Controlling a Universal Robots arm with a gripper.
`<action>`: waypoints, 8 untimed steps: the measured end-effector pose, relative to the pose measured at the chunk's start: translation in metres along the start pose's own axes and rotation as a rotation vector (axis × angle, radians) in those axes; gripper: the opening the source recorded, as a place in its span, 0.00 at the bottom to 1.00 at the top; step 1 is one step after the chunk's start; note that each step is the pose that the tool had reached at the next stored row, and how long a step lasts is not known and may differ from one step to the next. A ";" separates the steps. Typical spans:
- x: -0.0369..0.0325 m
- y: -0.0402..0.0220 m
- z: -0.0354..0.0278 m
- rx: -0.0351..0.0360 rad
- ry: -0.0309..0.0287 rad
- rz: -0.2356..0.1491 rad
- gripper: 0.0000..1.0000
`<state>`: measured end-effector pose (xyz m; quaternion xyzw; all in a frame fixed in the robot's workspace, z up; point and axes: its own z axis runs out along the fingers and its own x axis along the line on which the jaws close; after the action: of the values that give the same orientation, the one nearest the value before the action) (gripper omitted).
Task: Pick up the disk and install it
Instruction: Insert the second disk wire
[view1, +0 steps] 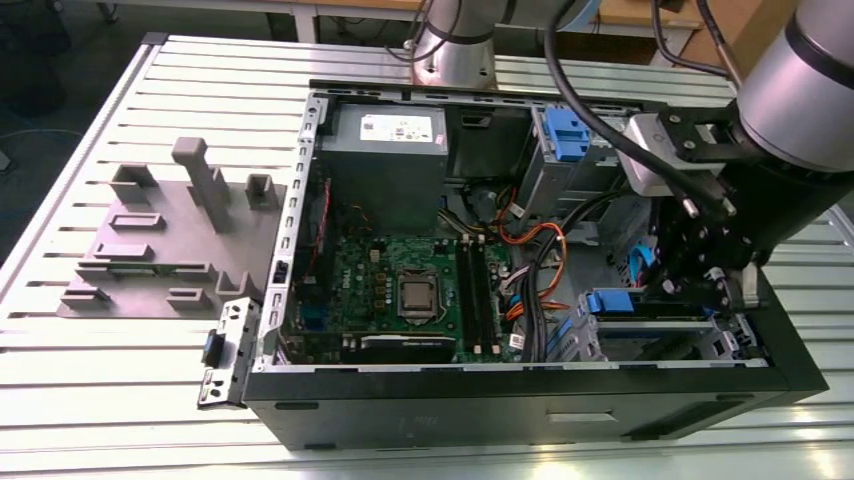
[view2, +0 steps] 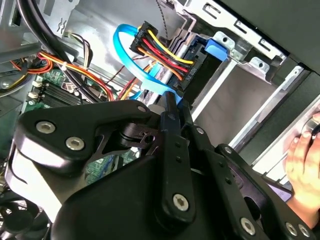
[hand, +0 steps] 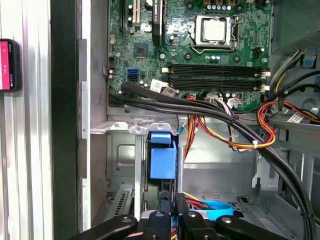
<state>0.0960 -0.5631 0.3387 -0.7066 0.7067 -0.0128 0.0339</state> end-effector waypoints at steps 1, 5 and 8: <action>0.0009 0.0001 0.0005 0.0005 -0.0029 0.000 0.16; 0.0034 0.0003 0.0021 0.0013 -0.0148 -0.001 0.16; 0.0042 0.0003 0.0031 0.0012 -0.0183 -0.001 0.16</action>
<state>0.0959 -0.5672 0.3355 -0.7068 0.7062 -0.0068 0.0408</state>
